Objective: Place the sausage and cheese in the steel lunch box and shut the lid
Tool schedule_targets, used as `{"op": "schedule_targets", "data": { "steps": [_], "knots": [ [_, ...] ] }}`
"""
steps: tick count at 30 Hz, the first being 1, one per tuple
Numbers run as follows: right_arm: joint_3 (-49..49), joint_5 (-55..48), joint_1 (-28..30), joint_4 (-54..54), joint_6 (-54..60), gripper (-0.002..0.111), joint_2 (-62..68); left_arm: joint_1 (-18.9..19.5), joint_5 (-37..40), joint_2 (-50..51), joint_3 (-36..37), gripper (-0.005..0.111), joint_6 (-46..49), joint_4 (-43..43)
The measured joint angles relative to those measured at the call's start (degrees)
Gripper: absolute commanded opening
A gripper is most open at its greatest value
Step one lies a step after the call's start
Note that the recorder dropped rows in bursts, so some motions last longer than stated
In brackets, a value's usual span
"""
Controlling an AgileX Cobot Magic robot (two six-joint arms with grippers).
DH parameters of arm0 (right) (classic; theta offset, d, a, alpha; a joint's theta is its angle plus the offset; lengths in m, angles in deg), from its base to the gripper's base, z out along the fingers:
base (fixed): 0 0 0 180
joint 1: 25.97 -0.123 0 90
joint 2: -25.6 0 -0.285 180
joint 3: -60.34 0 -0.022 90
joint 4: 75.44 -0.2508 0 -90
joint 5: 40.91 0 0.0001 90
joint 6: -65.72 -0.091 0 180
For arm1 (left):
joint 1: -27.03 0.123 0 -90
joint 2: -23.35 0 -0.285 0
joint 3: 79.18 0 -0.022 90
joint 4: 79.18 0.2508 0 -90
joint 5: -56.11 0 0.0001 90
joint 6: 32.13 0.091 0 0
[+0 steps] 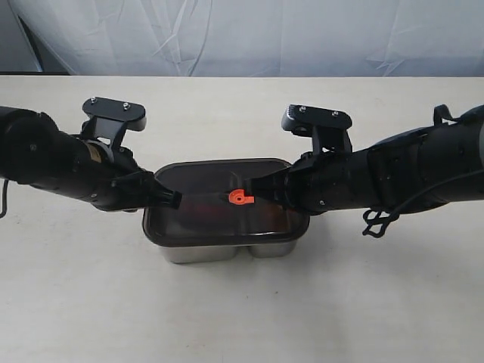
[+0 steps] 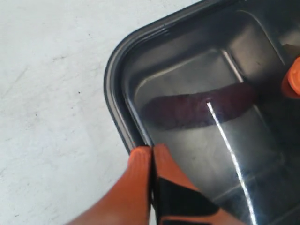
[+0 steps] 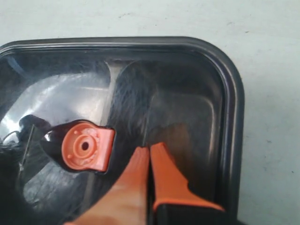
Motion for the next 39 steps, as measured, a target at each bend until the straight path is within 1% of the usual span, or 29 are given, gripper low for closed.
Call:
{"op": "schedule_targets", "data": {
  "steps": [4,9,16,35,39],
  "knots": [
    [-0.1,-0.2,0.1,0.0,0.0,-0.001,0.0,0.2,-2.4,2.1,-0.4,0.0,0.2,-0.2],
    [-0.1,-0.2,0.1,-0.2,0.0,-0.001,0.0,-0.2,-4.1,3.5,-0.6,0.0,5.0,-4.4],
    [-0.1,-0.2,0.1,-0.2,0.0,-0.001,0.0,-1.1,-7.2,5.6,-1.2,0.0,6.3,-6.5],
    [-0.3,-0.8,0.3,-0.4,-1.7,-0.001,0.0,-1.2,-7.4,5.8,-1.4,0.0,6.4,-6.7],
    [-0.4,-0.3,0.3,-0.4,-1.7,-0.001,-1.5,-1.5,-7.4,3.9,-1.4,0.0,6.4,-6.3]
  ]
}}
